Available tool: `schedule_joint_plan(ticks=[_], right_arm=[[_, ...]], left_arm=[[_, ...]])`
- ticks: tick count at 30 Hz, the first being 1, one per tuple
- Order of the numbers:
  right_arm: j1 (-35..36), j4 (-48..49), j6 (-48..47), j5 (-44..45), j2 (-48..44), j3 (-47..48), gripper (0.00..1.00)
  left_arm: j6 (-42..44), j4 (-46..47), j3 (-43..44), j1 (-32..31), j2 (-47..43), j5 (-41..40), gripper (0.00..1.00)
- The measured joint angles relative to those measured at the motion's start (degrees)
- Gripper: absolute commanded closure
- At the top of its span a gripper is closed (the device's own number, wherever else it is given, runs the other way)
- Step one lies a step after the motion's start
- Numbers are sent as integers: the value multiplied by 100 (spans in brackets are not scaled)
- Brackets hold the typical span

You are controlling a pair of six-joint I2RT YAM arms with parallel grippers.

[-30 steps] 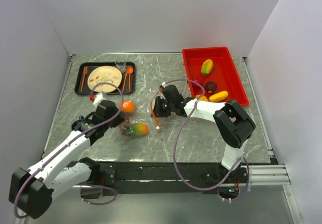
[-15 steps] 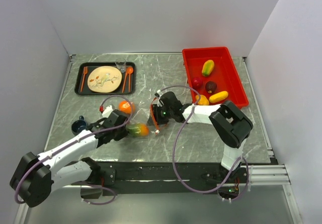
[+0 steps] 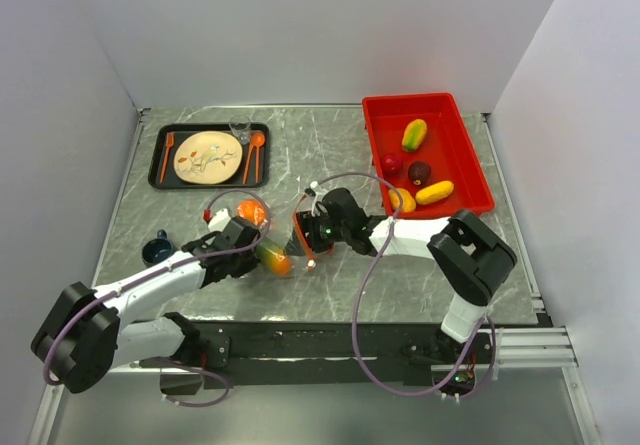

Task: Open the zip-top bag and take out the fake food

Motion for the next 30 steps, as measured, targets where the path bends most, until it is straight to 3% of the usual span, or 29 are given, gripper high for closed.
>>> schedule_joint_plan(ticks=[10,18,30], right_arm=[[404,-83,-105,413,190,474,31],[608,-485,-286,1102,623,1023,26],[675,-310,-59,1576,1001,1143,27]], left_arm=[[57,210,0,0,48,2,94],[160,398,0,0,216,26,93],[203,588,0,0,291,74,94]])
